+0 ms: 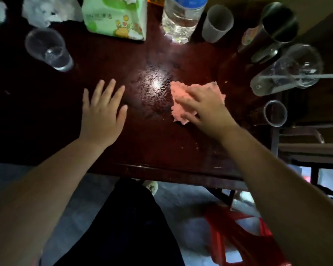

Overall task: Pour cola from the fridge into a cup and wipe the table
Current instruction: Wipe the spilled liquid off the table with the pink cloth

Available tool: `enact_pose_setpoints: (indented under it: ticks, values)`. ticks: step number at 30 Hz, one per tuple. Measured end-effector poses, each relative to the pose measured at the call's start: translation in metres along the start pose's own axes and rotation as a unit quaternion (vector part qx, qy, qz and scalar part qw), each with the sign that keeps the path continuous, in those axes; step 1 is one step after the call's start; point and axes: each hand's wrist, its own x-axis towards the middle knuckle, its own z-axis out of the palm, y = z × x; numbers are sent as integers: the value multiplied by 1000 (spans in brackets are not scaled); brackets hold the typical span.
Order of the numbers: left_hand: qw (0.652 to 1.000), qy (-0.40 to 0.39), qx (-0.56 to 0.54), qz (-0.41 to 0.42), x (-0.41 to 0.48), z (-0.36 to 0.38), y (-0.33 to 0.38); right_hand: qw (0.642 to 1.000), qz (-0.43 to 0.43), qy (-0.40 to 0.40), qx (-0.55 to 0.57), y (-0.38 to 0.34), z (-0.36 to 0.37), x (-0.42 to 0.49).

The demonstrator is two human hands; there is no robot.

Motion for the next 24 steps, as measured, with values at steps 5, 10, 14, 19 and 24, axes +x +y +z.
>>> enact_pose_setpoints:
  ticks: [5, 10, 14, 19, 24]
  values:
    - [1000, -5, -4, -10, -1, 2, 0, 1000, 2, -12, -19, 22, -5, 13]
    - [1000, -12, -16, -17, -1, 1, 0, 992, 108, 61, -35, 40, 6, 21]
    - [999, -11, -21, -22, 2, 3, -1, 919, 373, 115, -48, 52, 6, 38]
    - [999, -17, -12, -24, 3, 4, 0, 796, 575, 188, 11, 27, 15, 78]
    - [999, -14, -20, -28, 2, 4, 1, 886, 447, 123, -5, -39, 27, 84]
